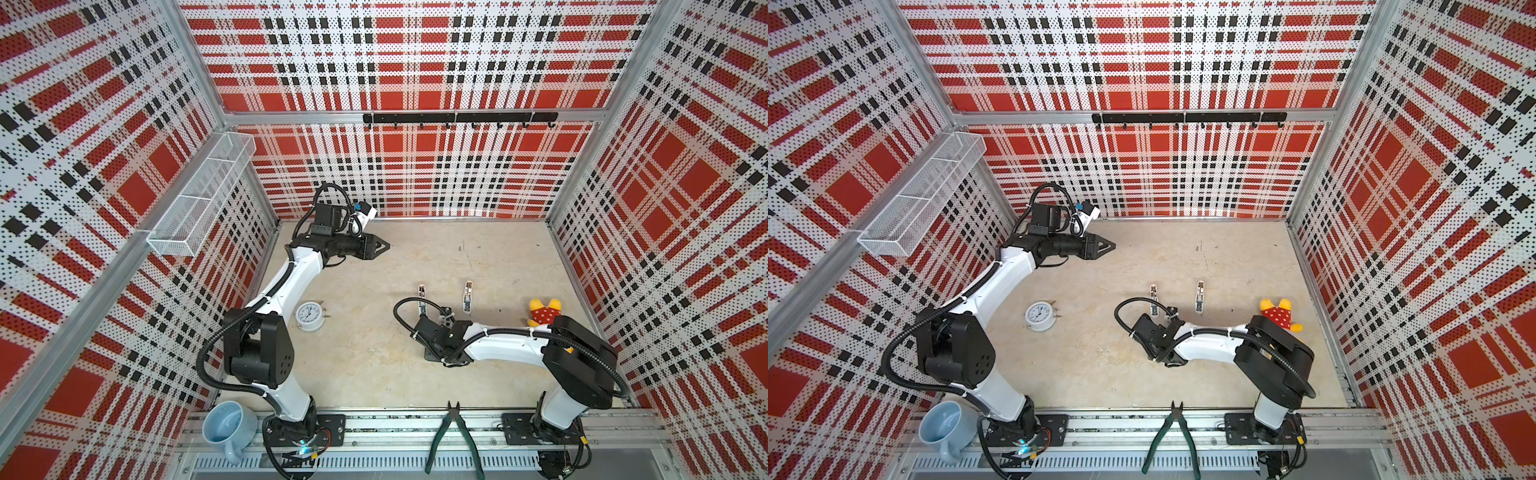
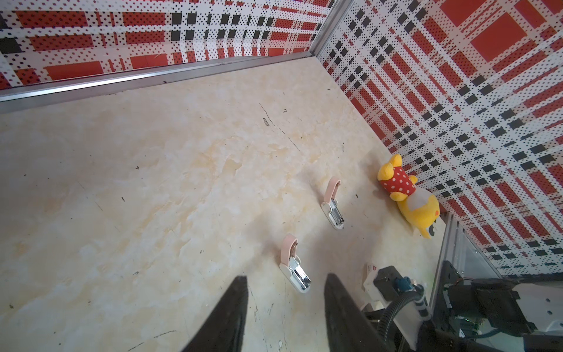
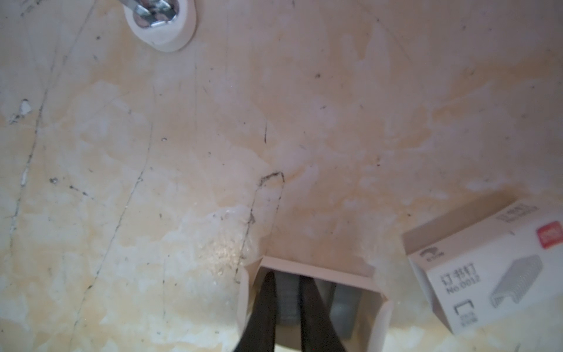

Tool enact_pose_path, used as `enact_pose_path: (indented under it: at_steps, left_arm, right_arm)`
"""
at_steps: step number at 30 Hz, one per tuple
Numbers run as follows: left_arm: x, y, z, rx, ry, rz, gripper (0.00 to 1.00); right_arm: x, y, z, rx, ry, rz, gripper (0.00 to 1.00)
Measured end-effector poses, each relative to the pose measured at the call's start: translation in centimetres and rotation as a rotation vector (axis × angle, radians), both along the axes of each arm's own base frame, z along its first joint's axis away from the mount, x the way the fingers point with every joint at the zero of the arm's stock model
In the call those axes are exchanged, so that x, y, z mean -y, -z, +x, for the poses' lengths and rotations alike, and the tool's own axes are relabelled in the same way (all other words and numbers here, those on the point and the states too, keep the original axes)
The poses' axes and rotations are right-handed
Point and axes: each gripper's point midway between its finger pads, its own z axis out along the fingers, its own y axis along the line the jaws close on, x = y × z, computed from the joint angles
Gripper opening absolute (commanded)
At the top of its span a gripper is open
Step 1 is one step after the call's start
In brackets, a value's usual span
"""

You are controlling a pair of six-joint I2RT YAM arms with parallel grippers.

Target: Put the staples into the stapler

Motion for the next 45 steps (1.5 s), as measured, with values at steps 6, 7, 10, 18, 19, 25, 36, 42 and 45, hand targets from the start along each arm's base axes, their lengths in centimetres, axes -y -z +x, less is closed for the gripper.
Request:
enact_pose_path:
  at_steps: [6, 7, 10, 18, 19, 25, 36, 42, 45]
  left_arm:
    - [0.0, 0.0, 0.0, 0.000, 0.000, 0.000, 0.45]
    - [0.0, 0.0, 0.0, 0.000, 0.000, 0.001, 0.45]
    - [0.0, 0.0, 0.0, 0.000, -0.002, 0.002, 0.45]
    - [0.0, 0.0, 0.0, 0.000, -0.002, 0.003, 0.45]
    - [0.0, 0.0, 0.0, -0.001, -0.002, 0.003, 0.45]
    - [0.0, 0.1, 0.0, -0.003, -0.002, 0.003, 0.45]
    - [0.0, 0.1, -0.1, -0.006, -0.002, 0.004, 0.45]
    - [-0.1, 0.2, -0.1, -0.008, -0.001, 0.007, 0.45]
    - [-0.1, 0.2, -0.1, -0.009, -0.001, 0.007, 0.45]
  right_arm:
    - [0.0, -0.1, -0.1, 0.004, -0.017, -0.002, 0.12]
    - [0.0, -0.1, -0.1, 0.004, -0.021, -0.004, 0.13]
    - [0.1, -0.1, -0.1, 0.009, -0.027, -0.013, 0.13]
    - [0.8, -0.3, -0.3, 0.020, -0.052, -0.055, 0.13]
    - [0.9, -0.3, -0.3, 0.020, -0.055, -0.060, 0.13]
    - [1.1, -0.3, -0.4, 0.024, -0.075, -0.080, 0.13]
    - [0.8, -2.1, 0.1, 0.068, -0.104, -0.071, 0.13]
    - [0.6, -3.1, 0.4, 0.089, -0.114, -0.071, 0.14]
    - [0.5, -3.5, 0.6, 0.096, -0.117, -0.067, 0.14]
